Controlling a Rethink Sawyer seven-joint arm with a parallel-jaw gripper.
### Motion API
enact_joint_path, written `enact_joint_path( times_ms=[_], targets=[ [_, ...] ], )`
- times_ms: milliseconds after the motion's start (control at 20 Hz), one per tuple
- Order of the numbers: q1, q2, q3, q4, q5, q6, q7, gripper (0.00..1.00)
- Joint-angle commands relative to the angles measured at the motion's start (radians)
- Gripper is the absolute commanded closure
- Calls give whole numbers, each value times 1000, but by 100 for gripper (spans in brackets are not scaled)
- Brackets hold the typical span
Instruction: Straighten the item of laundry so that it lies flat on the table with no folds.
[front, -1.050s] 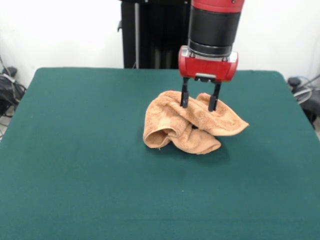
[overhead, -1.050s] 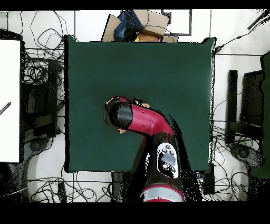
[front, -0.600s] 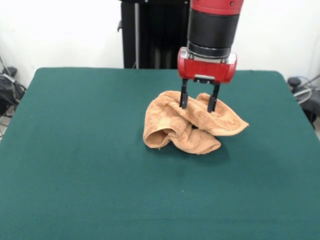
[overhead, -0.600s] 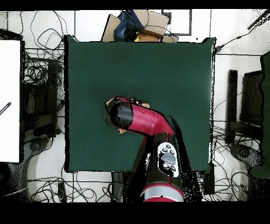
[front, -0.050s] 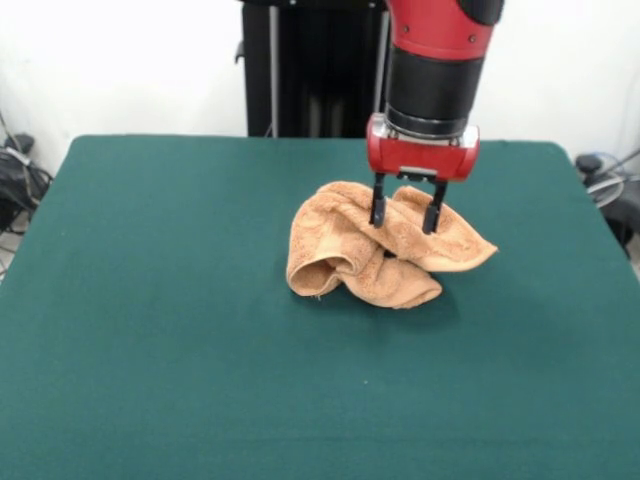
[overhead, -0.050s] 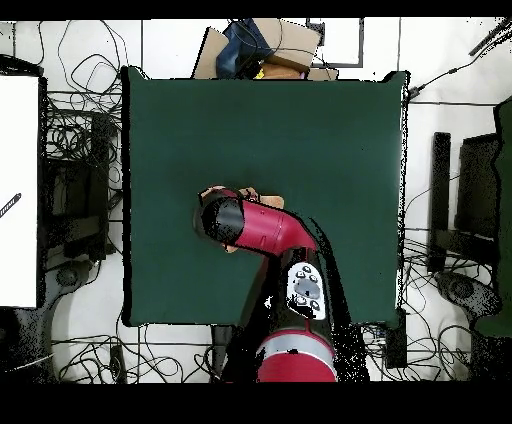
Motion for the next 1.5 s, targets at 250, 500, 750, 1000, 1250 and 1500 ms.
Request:
enact_joint_path(
  times_ms=[250, 500, 750, 1000, 1250, 1500],
  targets=[
    [16, 41, 23, -7, -13, -82, 184, 0],
    [-38, 40, 66, 11, -29, -109, 151, 0],
    [-107, 23, 104, 39, -51, -102, 107, 0],
    [-129, 53, 121, 32, -62, -112, 101, 0],
    [-108, 54, 109, 47, -69, -127, 129, 0],
    [-86, 54, 103, 64, -62, -140, 150, 0]
  ],
)
